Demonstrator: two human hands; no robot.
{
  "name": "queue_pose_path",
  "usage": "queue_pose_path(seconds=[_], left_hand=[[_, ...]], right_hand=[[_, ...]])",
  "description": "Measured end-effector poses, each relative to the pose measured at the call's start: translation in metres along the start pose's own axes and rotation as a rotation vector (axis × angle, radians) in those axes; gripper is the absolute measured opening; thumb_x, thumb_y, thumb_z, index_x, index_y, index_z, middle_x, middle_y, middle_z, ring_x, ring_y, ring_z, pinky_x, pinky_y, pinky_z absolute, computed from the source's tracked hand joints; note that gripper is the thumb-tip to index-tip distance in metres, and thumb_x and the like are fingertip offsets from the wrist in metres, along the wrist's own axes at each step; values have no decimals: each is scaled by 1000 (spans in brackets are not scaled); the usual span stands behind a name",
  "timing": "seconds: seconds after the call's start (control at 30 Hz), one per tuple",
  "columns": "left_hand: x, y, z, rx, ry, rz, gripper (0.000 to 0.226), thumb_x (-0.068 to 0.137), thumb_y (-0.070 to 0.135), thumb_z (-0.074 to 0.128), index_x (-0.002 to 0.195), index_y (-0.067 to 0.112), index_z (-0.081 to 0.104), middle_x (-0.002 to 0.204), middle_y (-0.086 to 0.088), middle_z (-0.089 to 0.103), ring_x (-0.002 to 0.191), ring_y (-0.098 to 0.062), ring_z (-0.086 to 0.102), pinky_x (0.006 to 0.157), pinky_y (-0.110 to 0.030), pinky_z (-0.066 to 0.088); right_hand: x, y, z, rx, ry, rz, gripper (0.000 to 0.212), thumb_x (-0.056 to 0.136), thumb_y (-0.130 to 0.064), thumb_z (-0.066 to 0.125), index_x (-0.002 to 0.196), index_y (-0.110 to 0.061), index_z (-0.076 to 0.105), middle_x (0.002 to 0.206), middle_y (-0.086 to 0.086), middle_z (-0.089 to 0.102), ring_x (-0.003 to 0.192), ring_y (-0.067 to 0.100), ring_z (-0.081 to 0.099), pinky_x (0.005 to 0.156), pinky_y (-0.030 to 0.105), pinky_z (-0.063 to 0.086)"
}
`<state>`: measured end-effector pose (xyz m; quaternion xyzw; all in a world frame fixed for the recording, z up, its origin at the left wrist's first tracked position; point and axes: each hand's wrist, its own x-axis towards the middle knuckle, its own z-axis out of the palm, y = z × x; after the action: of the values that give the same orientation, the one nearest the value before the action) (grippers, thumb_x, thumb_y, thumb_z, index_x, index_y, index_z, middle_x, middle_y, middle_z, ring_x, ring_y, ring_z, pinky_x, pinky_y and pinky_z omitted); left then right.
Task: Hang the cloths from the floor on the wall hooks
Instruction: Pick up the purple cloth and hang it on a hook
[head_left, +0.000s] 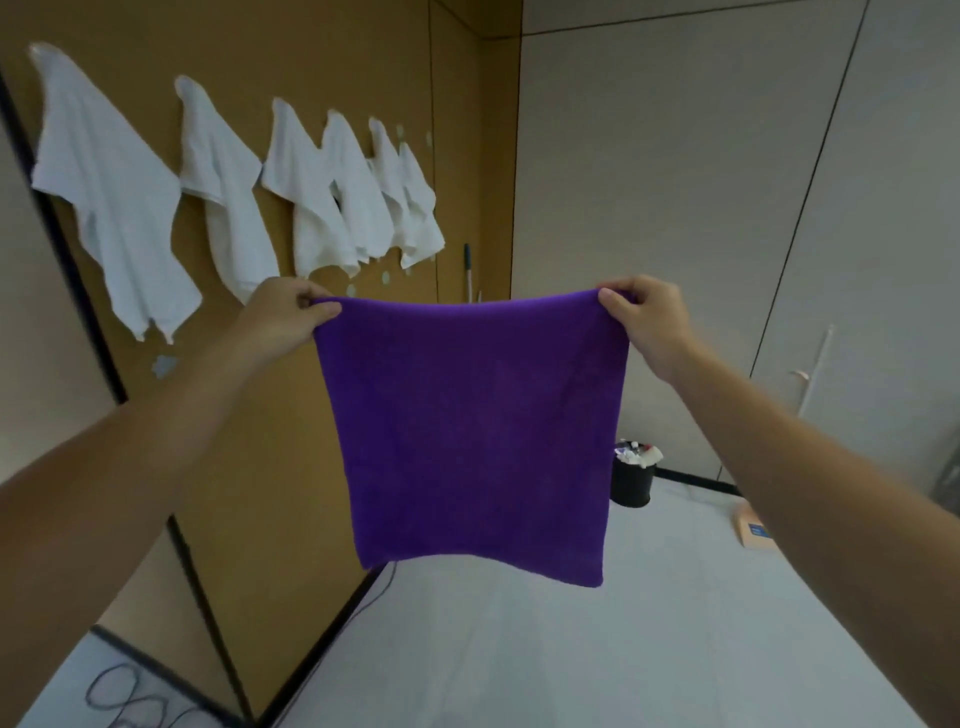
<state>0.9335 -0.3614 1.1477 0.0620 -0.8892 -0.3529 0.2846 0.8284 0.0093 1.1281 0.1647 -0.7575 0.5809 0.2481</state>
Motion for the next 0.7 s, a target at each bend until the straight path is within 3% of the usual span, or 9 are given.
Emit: queue_pose_path(seconds=[0.1,0.2,0.3,0.4,0.5,0.6,0.63,0.7], left_hand=[[46,-4,40,10,1,11,12,93,24,62,97,13,67,83,1,62,81,-18,60,81,-40,53],[93,-9,82,70,5,37,10,93,24,61,93,14,65,89,-4,62,84,-23,60,80,-42,52],[145,-11,125,160,20,60,9,93,26,61,85,23,59,98,2,62,89,-19,58,79,-34,45],[196,-5,174,222,110,56,8,93,22,60,91,15,58,102,1,51,92,-18,52,78,-29,37],[236,5,218,176,125,48,8,96,20,56,101,14,56,110,2,45,95,-14,48,79,-25,35],[278,6,257,100,90,60,6,96,18,56,101,16,56,99,-1,59,90,-18,56,70,-23,41],[291,5,269,90,81,75,5,95,14,56,100,16,55,95,-2,59,87,-18,57,65,-19,41],[316,2,289,79,40,124,14,95,4,52,100,17,52,98,-2,59,89,-17,57,64,-17,42]], right_hand=[[44,41,5,-33,47,6,9,92,-10,63,98,-11,69,77,-5,61,56,-10,53,60,10,42],[92,84,9,-94,50,-18,11,93,-10,61,99,-6,69,77,-2,60,60,-4,53,57,7,38],[145,127,12,-192,-7,-88,13,95,-11,59,98,-2,68,86,5,61,77,14,53,66,22,40],[202,170,16,-245,-51,-139,11,96,-13,57,97,-6,65,90,4,60,85,18,54,74,25,37],[262,209,23,-286,-69,-165,7,98,-15,55,95,-15,61,99,8,59,90,18,50,78,22,33],[314,239,30,-315,-75,-189,11,97,-10,54,100,-4,63,110,13,46,95,15,41,82,10,28],[328,248,33,-327,-70,-217,11,97,-6,54,99,0,62,112,15,43,97,18,41,86,12,29],[358,270,41,-394,-64,-272,9,96,-5,53,94,-3,61,115,19,48,104,29,47,94,28,37]])
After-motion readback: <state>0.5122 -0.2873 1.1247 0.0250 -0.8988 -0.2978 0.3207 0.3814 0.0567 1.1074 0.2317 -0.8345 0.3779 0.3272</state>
